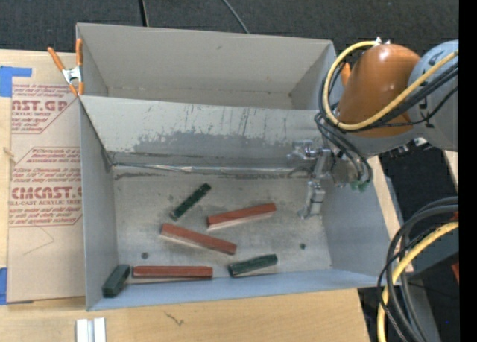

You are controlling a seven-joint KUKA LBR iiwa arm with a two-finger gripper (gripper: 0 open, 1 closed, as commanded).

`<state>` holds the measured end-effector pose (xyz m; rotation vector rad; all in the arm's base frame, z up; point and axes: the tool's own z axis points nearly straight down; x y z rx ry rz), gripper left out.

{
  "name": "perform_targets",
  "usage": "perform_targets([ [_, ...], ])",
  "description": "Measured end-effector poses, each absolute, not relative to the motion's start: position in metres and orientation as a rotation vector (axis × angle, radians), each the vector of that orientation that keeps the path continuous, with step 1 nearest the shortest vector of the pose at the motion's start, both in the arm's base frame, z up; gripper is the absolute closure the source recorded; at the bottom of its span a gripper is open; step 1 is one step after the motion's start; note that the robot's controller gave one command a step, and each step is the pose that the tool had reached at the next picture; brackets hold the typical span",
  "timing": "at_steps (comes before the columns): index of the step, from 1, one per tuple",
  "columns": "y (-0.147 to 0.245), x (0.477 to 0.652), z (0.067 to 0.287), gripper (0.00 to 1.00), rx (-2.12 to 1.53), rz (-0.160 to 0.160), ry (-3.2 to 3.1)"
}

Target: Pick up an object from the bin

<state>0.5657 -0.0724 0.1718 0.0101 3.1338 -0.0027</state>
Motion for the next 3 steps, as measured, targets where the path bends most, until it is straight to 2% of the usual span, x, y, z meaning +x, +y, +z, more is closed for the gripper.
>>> perform_targets([
  [1,-0.057,0.563,0.141,0.00,0.193,0.002,3.138],
  [2,-0.052,0.567,0.070,1.00,-0.257,0.000,3.131],
  [3,-0.052,0.567,0.070,1.00,-0.257,0.000,3.131],
])
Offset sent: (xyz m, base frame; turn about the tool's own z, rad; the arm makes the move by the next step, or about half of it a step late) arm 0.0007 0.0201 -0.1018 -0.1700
